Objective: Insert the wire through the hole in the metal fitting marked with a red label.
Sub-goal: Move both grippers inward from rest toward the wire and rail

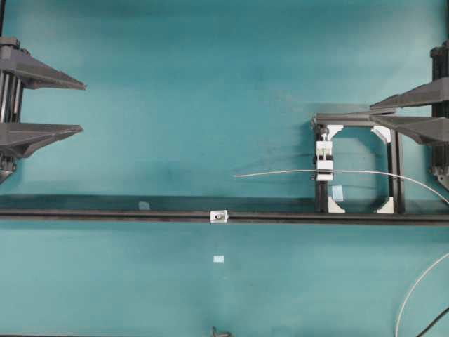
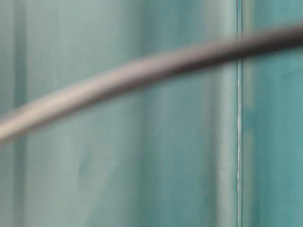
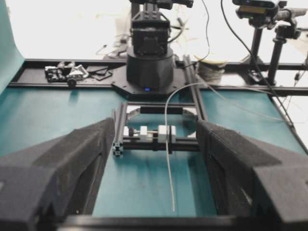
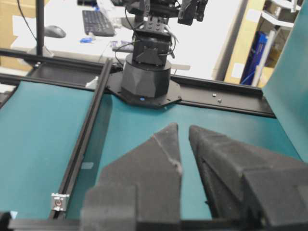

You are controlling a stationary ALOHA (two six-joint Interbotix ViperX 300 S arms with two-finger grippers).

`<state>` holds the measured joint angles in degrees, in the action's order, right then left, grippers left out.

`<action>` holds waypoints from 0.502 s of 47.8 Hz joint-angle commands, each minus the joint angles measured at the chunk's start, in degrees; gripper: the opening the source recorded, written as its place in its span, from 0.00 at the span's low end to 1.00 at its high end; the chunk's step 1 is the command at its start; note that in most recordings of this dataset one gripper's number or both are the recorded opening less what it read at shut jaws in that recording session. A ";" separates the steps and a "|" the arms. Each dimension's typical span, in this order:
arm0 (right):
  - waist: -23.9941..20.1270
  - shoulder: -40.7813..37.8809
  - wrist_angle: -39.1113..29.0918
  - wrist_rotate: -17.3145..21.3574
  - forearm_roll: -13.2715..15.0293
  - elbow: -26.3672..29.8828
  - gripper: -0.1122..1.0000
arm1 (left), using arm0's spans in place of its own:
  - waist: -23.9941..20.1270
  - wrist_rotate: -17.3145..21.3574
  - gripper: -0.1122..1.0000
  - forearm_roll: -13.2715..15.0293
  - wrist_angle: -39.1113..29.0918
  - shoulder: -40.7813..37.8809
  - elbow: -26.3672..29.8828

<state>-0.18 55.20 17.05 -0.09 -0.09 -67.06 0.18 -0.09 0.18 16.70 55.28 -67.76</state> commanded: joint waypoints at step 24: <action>-0.18 -0.79 -0.44 5.27 -0.09 -0.62 0.08 | -0.26 -3.08 0.13 2.20 -1.67 -0.88 0.35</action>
<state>-0.26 55.46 16.79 5.10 -0.18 -68.64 0.09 -3.16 2.29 14.85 55.02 -67.85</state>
